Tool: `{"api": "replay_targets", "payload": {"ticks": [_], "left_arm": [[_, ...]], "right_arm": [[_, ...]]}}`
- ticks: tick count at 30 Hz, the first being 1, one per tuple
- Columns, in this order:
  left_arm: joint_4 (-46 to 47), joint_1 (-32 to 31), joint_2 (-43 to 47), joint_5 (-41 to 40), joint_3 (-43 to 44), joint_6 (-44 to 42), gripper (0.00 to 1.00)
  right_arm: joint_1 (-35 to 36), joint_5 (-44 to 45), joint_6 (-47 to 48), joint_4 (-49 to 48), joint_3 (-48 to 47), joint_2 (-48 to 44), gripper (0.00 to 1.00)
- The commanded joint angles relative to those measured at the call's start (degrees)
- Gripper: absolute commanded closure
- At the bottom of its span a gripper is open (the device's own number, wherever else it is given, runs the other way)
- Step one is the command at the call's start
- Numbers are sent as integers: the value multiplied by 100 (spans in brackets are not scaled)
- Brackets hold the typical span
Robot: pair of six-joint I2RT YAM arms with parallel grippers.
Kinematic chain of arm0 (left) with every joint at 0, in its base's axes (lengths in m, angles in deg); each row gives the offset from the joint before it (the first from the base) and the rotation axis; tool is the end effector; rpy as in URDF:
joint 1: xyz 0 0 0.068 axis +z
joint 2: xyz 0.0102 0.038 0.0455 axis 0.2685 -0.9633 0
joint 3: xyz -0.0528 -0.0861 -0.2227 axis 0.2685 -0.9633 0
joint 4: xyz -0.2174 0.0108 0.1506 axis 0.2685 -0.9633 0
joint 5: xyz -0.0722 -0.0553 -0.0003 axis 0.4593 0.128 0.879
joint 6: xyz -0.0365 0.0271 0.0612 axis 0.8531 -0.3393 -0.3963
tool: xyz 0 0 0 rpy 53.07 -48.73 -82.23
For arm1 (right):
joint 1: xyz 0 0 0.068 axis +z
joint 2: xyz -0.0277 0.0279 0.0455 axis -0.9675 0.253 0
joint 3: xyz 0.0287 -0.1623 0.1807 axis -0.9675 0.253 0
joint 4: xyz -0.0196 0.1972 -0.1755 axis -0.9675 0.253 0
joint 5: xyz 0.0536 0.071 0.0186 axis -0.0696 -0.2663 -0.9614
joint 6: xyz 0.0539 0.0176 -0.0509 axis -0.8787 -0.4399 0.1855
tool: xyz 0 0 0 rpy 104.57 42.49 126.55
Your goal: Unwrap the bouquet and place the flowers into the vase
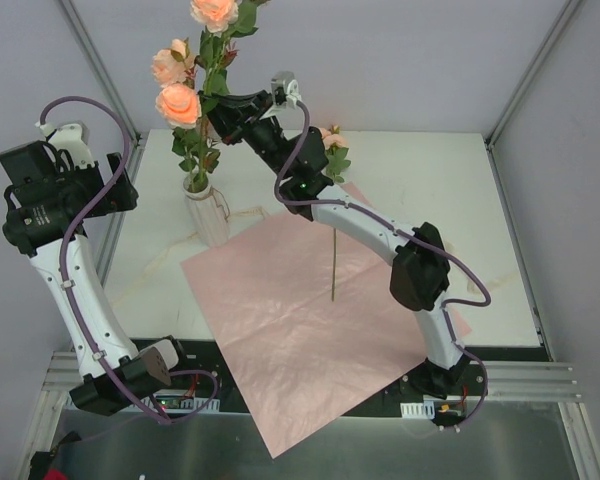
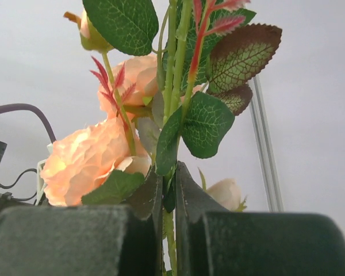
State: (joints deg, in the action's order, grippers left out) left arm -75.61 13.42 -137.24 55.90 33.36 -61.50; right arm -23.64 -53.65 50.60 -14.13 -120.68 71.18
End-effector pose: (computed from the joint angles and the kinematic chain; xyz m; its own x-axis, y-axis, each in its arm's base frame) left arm 0.2192 0.0937 0.4288 -0.4308 -0.0609 -0.9004 -0.0870 0.9959 -0.0258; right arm 0.2983 0.3887 0.4430 0.3401 0.6518 -0.6779 -0.8795 0.4756 0.0161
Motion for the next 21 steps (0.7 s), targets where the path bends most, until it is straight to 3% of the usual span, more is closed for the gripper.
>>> {"api": "replay_targets", "payload": {"ticks": [1,16,21], "left_arm": [[10,71,4,134,-12,9,1],[1,133,39,107,-82,-105,1],[1,168,56,116,-73,-158,1]], "right_arm": [[-11,-189,1,-415,-316,-58,100],[244,-312,1134,-503,677,30,100],[288,-189,1074,-670,800,136,100]]}}
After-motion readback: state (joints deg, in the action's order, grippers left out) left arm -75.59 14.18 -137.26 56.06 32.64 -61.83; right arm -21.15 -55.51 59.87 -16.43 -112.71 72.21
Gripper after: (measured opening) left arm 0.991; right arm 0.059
